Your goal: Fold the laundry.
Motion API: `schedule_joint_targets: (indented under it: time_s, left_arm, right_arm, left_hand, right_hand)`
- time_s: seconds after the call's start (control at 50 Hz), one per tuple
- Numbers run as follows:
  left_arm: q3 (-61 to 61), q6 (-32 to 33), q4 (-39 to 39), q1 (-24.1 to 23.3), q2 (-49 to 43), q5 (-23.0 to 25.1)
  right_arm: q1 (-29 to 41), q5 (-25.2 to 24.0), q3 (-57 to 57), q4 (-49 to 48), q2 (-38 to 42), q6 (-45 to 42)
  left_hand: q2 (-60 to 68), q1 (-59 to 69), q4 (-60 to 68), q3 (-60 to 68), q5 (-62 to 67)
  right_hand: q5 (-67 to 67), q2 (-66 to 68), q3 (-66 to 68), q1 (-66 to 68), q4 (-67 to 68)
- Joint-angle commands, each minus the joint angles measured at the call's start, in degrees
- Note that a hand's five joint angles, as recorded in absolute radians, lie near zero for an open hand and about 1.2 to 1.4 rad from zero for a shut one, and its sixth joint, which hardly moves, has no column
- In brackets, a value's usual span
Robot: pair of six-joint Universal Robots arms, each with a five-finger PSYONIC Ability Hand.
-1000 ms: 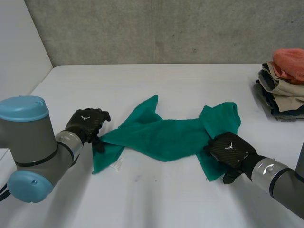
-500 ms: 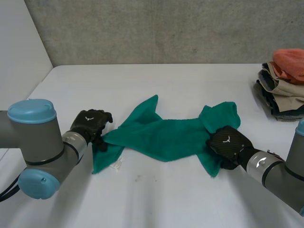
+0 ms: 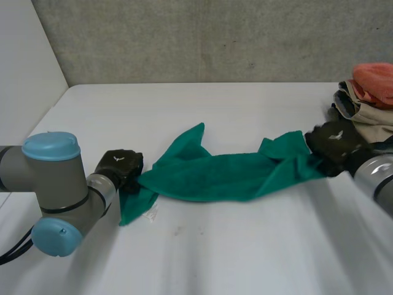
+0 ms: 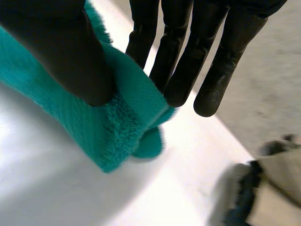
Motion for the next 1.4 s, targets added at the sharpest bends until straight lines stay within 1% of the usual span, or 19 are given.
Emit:
schedule_joint_targets:
  time_s: [0.02,0.12,0.22,0.28,0.34,0.44,0.52,0.54,0.6,0.62,0.68,0.7,0.78,0.88,0.98,1.08,1.16,1.24,1.4]
  left_arm:
    - [0.69,0.20,-1.81,-0.31,6.53,-1.12]
    - [-3.17,0.99,-4.01,0.13,22.77,-2.61]
    - [-6.61,3.01,-4.45,0.57,33.08,-2.09]
    - [-9.07,7.14,-4.71,0.57,33.27,-2.00]
    - [-10.22,12.32,-4.62,0.31,29.94,-2.00]
    - [-6.89,19.70,-3.83,0.57,18.34,-2.35]
    - [4.17,24.10,-1.81,0.66,8.67,-2.70]
    - [9.85,25.24,-0.77,0.57,5.79,-2.61]
    - [19.20,26.48,1.70,0.40,3.04,-2.70]
    - [25.23,26.74,4.49,0.40,2.25,-2.61]
    - [32.83,26.48,10.91,0.57,2.15,-2.61]
    - [36.24,26.40,15.81,0.75,2.41,-2.96]
    - [38.39,26.31,25.16,0.22,3.47,-4.02]
    - [32.17,26.22,23.16,-0.13,6.89,-6.48]
    - [18.81,25.69,20.69,0.31,11.29,-7.10]
    - [3.01,25.60,20.69,0.05,13.05,-6.31]
    - [-4.92,25.43,20.69,-0.31,12.79,-6.22]
    - [-9.58,25.60,20.43,-0.83,11.82,-6.13]
    - [-12.24,25.43,19.99,-1.89,8.22,-6.13]
  right_arm:
    - [-4.32,-0.36,-3.83,4.64,-6.52,5.38]
    - [-7.40,-0.71,-13.30,18.94,-9.69,5.03]
    - [-7.75,-0.89,-18.42,27.68,-9.69,2.14]
    - [-7.58,-0.80,-17.99,30.93,-8.29,-3.13]
    - [-6.61,1.04,-17.90,31.73,-3.64,-8.32]
    - [-3.81,5.87,-20.26,30.51,2.95,-9.30]
    - [1.55,9.48,-25.62,22.70,7.00,-5.18]
    - [3.65,10.27,-28.24,17.89,8.22,-3.43]
    - [5.78,11.15,-32.21,9.61,9.11,-0.43]
    - [6.65,11.68,-34.75,3.32,9.38,1.84]
    - [7.19,12.29,-37.49,-7.43,9.64,5.37]
    - [7.19,13.43,-38.89,-14.69,9.73,7.82]
    - [7.63,15.63,-40.04,-28.89,9.56,11.70]
    - [7.72,15.99,-39.87,-28.92,9.29,12.59]
    - [7.54,15.29,-35.93,-24.88,9.55,12.59]
    - [7.01,9.24,-27.77,-19.26,9.90,12.41]
    - [6.14,4.32,-21.53,-13.74,11.13,11.80]
    - [3.42,1.76,-15.98,-7.06,12.63,10.49]
    - [-0.72,2.19,-11.31,5.26,13.16,3.54]
  left_hand:
    - [12.47,13.61,12.56,12.99,13.94]
    - [12.47,13.61,12.56,12.99,13.94]
    - [12.47,13.61,12.56,12.99,13.94]
    - [12.47,13.61,12.56,12.99,13.94]
    - [12.47,13.61,12.56,12.99,13.94]
    - [12.47,13.61,12.56,12.99,13.94]
    - [12.47,13.61,12.56,12.99,13.94]
    - [12.47,13.61,12.56,12.99,13.94]
    - [12.47,13.61,12.56,12.99,13.94]
    - [12.47,13.61,12.56,12.99,13.94]
    - [12.47,13.61,12.56,12.99,13.94]
    - [12.47,13.61,12.56,12.99,13.94]
    - [12.47,13.61,12.56,12.99,13.94]
    - [12.47,13.61,12.56,12.99,13.94]
    - [12.47,13.61,12.56,12.99,13.94]
    - [12.47,13.61,12.56,12.99,13.94]
    - [12.47,13.61,12.56,12.99,13.94]
    - [12.47,13.61,12.56,12.99,13.94]
    - [12.47,13.61,12.56,12.99,13.94]
  right_hand:
    - [14.71,12.41,12.22,19.84,12.08]
    - [14.71,12.41,12.22,19.84,12.08]
    - [14.71,12.41,12.22,19.84,12.08]
    - [14.71,12.41,12.22,19.84,12.08]
    - [14.71,12.41,12.22,19.84,12.08]
    - [14.71,12.41,12.22,19.84,12.08]
    - [14.71,12.41,12.22,19.84,12.08]
    - [14.71,12.41,12.22,19.84,12.08]
    - [14.71,12.41,12.22,19.84,12.08]
    - [14.71,12.41,12.22,19.84,12.08]
    - [14.71,12.41,12.22,19.84,12.08]
    - [14.71,12.41,12.22,19.84,12.08]
    - [14.71,12.41,12.22,19.84,12.08]
    - [14.71,12.41,12.22,19.84,12.08]
    - [14.71,12.41,12.22,19.84,12.08]
    - [14.71,12.41,12.22,19.84,12.08]
    - [14.71,12.41,12.22,19.84,12.08]
    - [14.71,12.41,12.22,19.84,12.08]
    - [14.71,12.41,12.22,19.84,12.08]
